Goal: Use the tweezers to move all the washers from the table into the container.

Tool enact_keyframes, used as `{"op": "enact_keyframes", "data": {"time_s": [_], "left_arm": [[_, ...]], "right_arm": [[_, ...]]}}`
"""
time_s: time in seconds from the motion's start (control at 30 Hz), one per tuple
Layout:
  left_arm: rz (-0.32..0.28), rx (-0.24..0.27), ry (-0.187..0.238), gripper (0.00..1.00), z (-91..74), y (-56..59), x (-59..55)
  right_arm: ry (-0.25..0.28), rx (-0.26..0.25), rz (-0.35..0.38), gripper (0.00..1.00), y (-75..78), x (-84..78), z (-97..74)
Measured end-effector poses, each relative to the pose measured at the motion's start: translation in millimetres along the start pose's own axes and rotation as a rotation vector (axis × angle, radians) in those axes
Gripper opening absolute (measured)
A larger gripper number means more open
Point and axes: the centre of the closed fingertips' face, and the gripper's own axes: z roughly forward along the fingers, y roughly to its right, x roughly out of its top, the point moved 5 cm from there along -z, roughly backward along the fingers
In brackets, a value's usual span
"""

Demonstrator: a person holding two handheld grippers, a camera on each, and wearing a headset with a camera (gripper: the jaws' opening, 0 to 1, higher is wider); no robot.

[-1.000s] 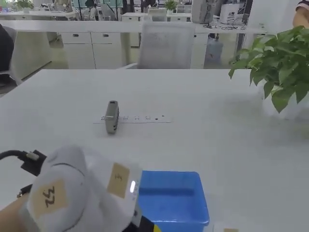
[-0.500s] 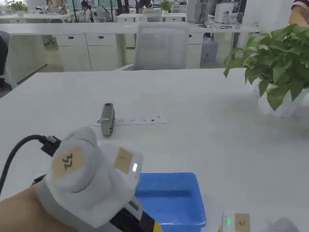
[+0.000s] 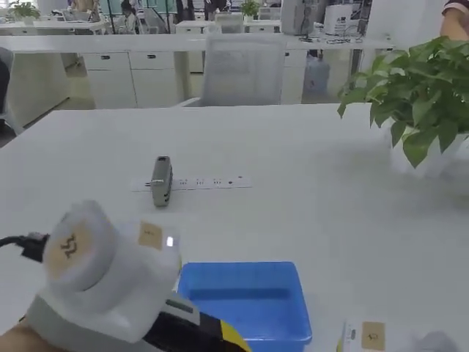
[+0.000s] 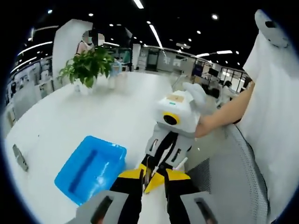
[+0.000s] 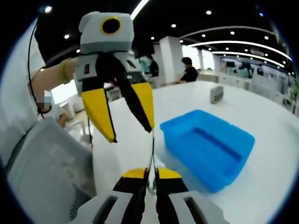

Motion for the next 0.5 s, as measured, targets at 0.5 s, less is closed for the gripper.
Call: {"op": "enact_keyframes", "data": {"time_s": [0.5], "left_arm": [[-0.267, 0.411, 0.274, 0.42, -46.8, 34.4, -49.4]], "right_arm": [[0.085, -0.009, 0.248, 0.03, 14.8, -7.2, -4.7]]}}
